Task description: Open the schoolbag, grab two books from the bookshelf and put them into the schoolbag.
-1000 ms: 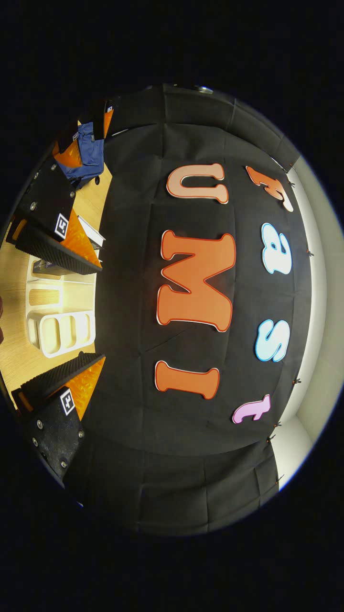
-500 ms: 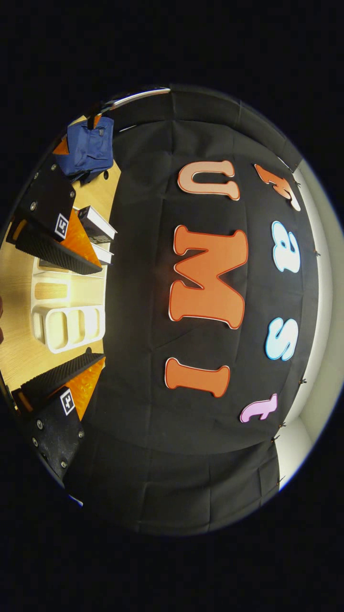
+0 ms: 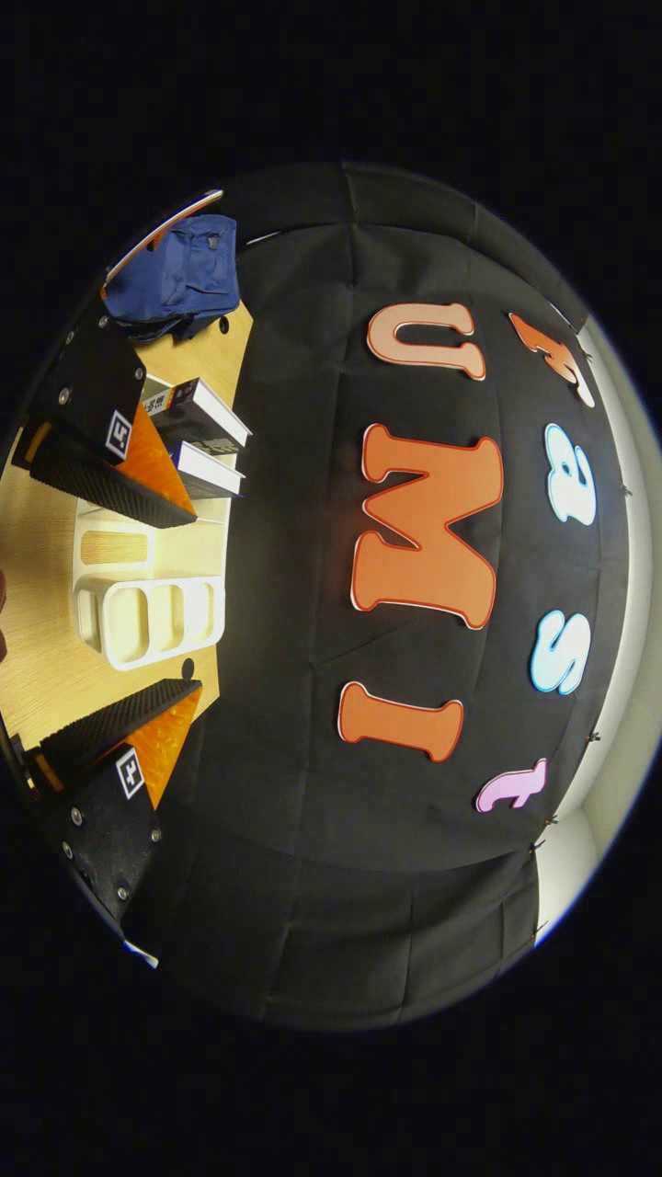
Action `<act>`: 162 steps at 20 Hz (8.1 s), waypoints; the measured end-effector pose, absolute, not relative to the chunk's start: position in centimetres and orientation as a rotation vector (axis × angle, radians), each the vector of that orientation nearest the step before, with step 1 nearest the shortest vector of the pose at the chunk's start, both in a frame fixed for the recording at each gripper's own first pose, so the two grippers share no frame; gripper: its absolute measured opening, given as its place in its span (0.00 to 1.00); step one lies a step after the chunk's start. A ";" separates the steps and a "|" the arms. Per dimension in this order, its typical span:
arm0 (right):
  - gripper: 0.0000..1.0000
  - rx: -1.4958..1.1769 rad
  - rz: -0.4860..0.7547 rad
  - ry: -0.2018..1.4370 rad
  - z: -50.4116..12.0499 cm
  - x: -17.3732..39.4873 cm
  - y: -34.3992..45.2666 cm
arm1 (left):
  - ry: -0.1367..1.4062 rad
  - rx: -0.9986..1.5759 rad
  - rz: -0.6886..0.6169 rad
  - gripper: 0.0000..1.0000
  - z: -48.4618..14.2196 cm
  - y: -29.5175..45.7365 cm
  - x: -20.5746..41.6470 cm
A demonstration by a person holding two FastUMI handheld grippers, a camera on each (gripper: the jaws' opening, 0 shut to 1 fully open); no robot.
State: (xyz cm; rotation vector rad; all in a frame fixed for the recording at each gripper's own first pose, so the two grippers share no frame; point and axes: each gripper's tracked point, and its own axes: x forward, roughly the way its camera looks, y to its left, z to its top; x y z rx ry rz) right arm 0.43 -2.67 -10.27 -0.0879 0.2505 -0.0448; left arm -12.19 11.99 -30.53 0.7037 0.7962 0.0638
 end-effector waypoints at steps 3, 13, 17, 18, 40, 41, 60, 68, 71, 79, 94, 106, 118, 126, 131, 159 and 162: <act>0.97 -0.095 -0.051 0.257 -10.4 0.3 -2.7 | 0.845 0.744 0.061 0.96 -32.9 13.2 -13.3; 0.97 -0.095 -0.048 0.265 -10.4 0.2 -1.7 | 0.921 0.855 0.087 0.95 -36.1 15.9 -14.5; 0.97 -0.089 -0.053 0.258 -10.2 0.3 -1.6 | 0.922 0.878 0.100 0.95 -36.4 16.4 -14.3; 0.98 -0.089 -0.049 0.264 -10.3 0.3 -1.5 | 0.914 0.885 0.102 0.95 -36.4 16.3 -14.2; 0.97 -0.079 -0.056 0.231 -9.0 0.6 -1.8 | 0.849 0.881 0.097 0.08 -32.0 16.4 -9.7; 0.97 -0.078 -0.051 0.231 -8.9 0.5 -1.7 | 0.855 0.870 0.092 0.06 -32.0 16.6 -9.4; 0.98 -0.091 0.304 0.458 -10.1 4.4 9.6 | 0.816 0.563 0.046 0.04 -20.5 20.5 -4.3; 0.98 -0.084 0.371 0.658 -13.3 5.9 13.4 | 0.767 0.515 0.035 0.05 -15.7 24.1 -0.6; 0.98 -0.080 0.368 0.683 -13.3 7.3 14.9 | 0.760 0.515 0.015 0.04 -14.9 24.3 0.4; 0.98 0.010 0.304 0.894 -16.7 10.1 18.5 | 0.741 0.498 -0.053 0.04 -14.4 25.0 1.8; 0.63 -0.023 0.145 1.312 -22.7 11.8 18.3 | 0.748 0.481 -0.160 0.04 -15.7 25.3 2.5; 0.38 -0.034 0.157 1.432 -22.8 11.9 17.9 | 0.744 0.435 -0.180 0.05 -16.4 25.1 1.8; 0.28 0.141 0.265 1.284 -11.6 11.5 14.6 | 0.767 0.442 -0.179 0.04 -15.3 25.4 2.4; 0.27 0.317 0.415 1.126 -5.4 8.2 16.5 | 0.794 0.312 -0.142 0.04 -14.1 26.9 3.9; 0.27 0.455 0.476 1.130 -7.0 5.3 20.5 | 0.812 0.258 -0.139 0.04 -13.3 27.4 4.1; 0.26 0.911 0.372 1.209 -23.0 -3.0 39.3 | 0.860 0.113 -0.245 0.03 -13.8 24.6 1.3; 0.25 0.894 0.373 1.178 -24.3 -2.6 40.5 | 0.863 0.146 -0.271 0.04 -13.9 24.0 0.6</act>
